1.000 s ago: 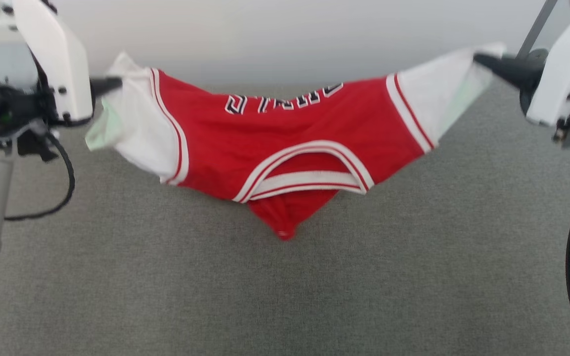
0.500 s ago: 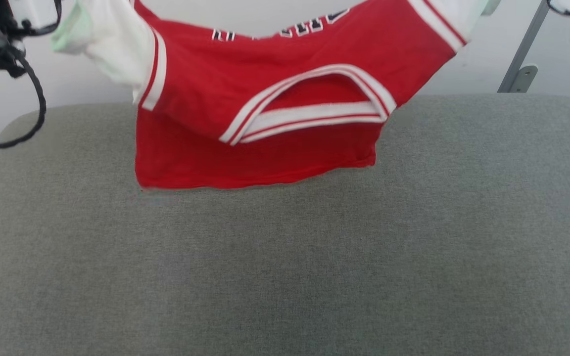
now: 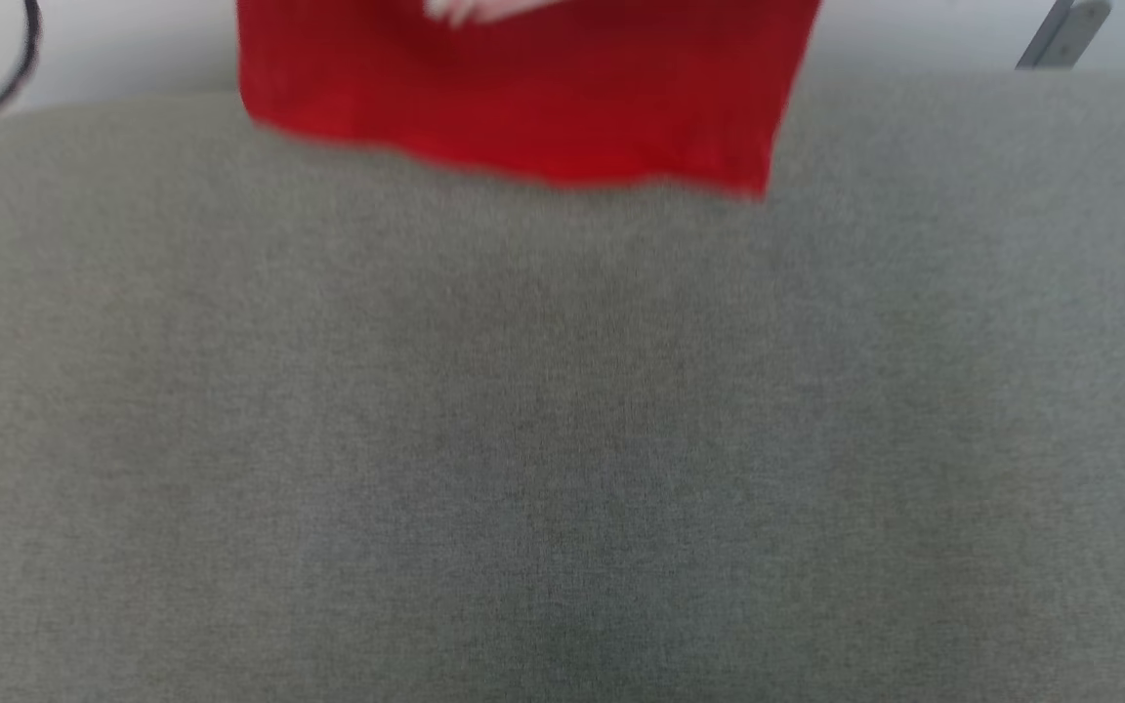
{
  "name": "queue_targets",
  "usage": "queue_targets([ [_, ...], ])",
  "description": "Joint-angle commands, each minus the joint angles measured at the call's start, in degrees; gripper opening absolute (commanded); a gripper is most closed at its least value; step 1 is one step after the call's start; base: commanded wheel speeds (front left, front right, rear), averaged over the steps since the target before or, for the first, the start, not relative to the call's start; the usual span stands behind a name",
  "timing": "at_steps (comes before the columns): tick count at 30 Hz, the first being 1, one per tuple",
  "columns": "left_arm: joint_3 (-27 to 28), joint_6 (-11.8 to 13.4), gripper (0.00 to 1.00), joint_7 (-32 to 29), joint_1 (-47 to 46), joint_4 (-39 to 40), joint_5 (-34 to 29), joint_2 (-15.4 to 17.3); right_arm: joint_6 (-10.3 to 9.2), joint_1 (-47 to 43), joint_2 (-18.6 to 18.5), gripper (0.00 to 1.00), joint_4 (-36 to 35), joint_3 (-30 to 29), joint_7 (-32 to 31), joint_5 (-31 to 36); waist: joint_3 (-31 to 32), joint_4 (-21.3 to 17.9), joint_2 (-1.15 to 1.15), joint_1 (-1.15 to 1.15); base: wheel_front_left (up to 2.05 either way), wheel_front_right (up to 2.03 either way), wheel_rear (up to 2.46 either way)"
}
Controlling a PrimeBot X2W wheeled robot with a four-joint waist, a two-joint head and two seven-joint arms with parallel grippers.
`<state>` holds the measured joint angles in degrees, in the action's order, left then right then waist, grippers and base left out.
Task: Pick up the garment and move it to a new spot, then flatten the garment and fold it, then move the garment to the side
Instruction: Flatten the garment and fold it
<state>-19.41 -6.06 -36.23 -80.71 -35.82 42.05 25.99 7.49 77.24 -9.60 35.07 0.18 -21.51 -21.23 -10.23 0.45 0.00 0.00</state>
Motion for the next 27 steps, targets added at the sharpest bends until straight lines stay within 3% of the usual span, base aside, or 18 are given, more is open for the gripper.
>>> queue_targets([
  [1, -0.38, -0.66, 0.00, 6.33, -3.35, -1.10, -1.99, -0.23, 0.00, 2.85, -0.07, 0.00, 2.63, 0.82, 6.92, 2.01, -3.95, -0.01, 0.00, 0.00, 0.00, 0.00, 0.00],
  [7, -3.11, -1.40, 0.00, 28.73, -9.42, -5.13, -6.91, -0.71, 0.00, 9.20, -2.13, 0.00, 10.12, 5.92, 26.88, 9.02, -7.61, 0.53, 0.00, 0.00, 0.00, 0.00, 0.00],
  [11, -6.75, -1.36, 0.00, 34.87, -8.12, -9.26, -4.26, -1.19, -0.01, 10.32, -2.39, 0.00, 16.44, 9.87, 32.05, 10.65, -8.54, 1.13, 0.00, 0.00, 0.00, 0.00, 0.00],
  [19, -13.54, -1.38, 0.00, 35.33, -0.81, -17.99, 2.00, -0.87, -0.02, 5.60, -1.60, 0.00, 25.74, 16.02, 28.71, 3.80, -9.32, 2.30, 0.00, 0.00, 0.00, 0.00, 0.00],
  [27, -19.43, -1.39, 0.00, 26.56, 8.18, -22.97, 6.95, -2.01, -0.02, -5.32, -2.26, 0.00, 21.99, 23.77, 16.48, -9.43, -8.00, 2.90, 0.00, 0.00, 0.00, 0.00, 0.00],
])
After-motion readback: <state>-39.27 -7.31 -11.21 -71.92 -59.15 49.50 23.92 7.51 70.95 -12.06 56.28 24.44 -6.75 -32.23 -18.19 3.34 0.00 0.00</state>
